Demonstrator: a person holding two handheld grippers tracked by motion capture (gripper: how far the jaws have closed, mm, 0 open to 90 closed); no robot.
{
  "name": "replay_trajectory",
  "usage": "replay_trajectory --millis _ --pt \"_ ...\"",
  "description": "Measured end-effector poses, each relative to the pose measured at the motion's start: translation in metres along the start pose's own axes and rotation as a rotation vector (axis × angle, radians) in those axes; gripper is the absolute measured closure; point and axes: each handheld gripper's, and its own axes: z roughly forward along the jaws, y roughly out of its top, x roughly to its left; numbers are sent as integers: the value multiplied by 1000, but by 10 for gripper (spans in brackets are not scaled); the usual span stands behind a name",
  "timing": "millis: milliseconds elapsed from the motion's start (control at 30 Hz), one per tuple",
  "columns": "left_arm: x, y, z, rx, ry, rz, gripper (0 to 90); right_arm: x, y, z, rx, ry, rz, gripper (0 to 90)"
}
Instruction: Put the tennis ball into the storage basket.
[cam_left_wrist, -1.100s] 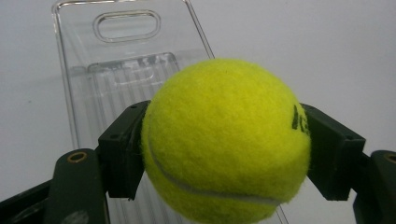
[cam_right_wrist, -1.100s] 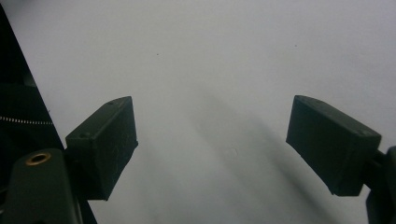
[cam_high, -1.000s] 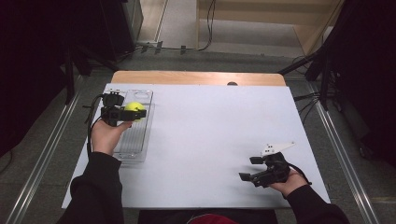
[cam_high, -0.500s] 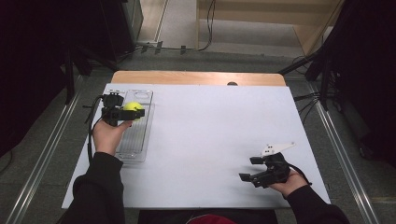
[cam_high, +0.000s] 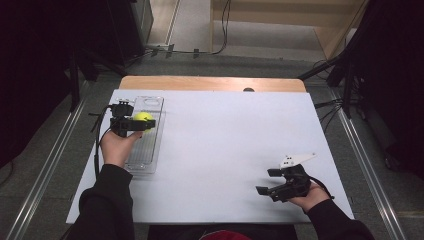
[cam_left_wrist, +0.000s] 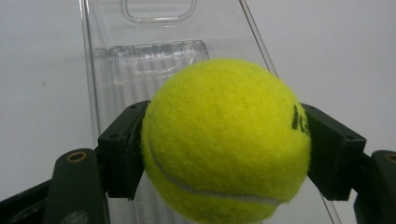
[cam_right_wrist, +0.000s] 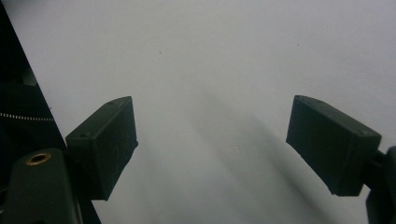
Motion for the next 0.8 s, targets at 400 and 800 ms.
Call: replay_trajectory --millis 400,800 --pt "0 -1 0 11 0 13 255 3 1 0 -2 0 -17 141" --pt "0 1 -12 -47 -37 0 225 3 2 1 0 -3 -16 141"
